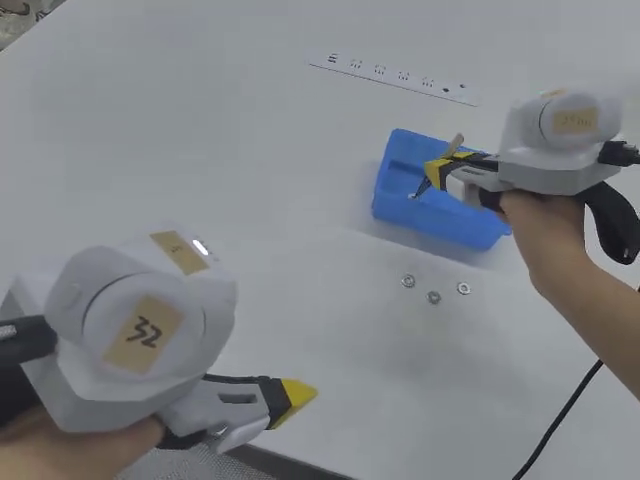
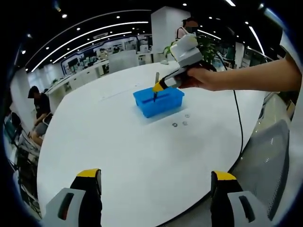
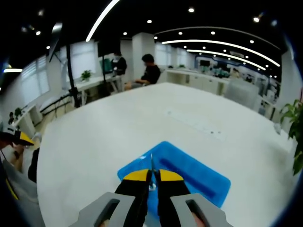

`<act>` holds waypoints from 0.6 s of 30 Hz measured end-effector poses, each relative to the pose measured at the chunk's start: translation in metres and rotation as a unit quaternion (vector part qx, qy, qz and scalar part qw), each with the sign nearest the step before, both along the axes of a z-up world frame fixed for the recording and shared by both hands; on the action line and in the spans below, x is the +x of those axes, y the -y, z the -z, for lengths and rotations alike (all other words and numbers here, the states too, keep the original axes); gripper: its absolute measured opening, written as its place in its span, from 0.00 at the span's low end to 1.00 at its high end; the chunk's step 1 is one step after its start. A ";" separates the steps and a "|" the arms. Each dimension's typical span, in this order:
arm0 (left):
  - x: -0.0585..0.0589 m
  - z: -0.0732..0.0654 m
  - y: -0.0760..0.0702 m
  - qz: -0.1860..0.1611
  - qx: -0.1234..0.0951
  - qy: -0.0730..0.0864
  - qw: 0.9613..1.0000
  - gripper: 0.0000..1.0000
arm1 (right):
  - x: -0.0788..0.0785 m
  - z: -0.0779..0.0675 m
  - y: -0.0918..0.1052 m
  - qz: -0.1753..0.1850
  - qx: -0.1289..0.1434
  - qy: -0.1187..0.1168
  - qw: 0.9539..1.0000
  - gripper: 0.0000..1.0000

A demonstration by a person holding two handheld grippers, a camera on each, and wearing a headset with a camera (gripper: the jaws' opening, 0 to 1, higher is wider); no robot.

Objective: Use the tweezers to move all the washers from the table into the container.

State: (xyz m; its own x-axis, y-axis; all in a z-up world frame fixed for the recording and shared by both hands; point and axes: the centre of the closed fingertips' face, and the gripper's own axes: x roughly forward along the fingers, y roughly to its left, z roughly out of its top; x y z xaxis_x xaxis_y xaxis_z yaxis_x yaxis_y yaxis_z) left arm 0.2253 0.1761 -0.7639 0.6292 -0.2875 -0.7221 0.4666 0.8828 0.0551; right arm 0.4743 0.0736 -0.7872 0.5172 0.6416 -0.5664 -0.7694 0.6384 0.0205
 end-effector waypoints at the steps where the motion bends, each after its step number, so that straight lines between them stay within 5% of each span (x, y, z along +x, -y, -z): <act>1: 0.000 0.000 0.000 0.000 0.001 -0.001 1.000 0.98 | 0.001 0.002 0.000 0.000 -0.001 -0.002 1.000 0.02; 18: -0.001 0.004 -0.001 -0.002 0.002 -0.009 1.000 0.98 | 0.002 0.012 -0.006 -0.005 -0.006 -0.011 1.000 0.02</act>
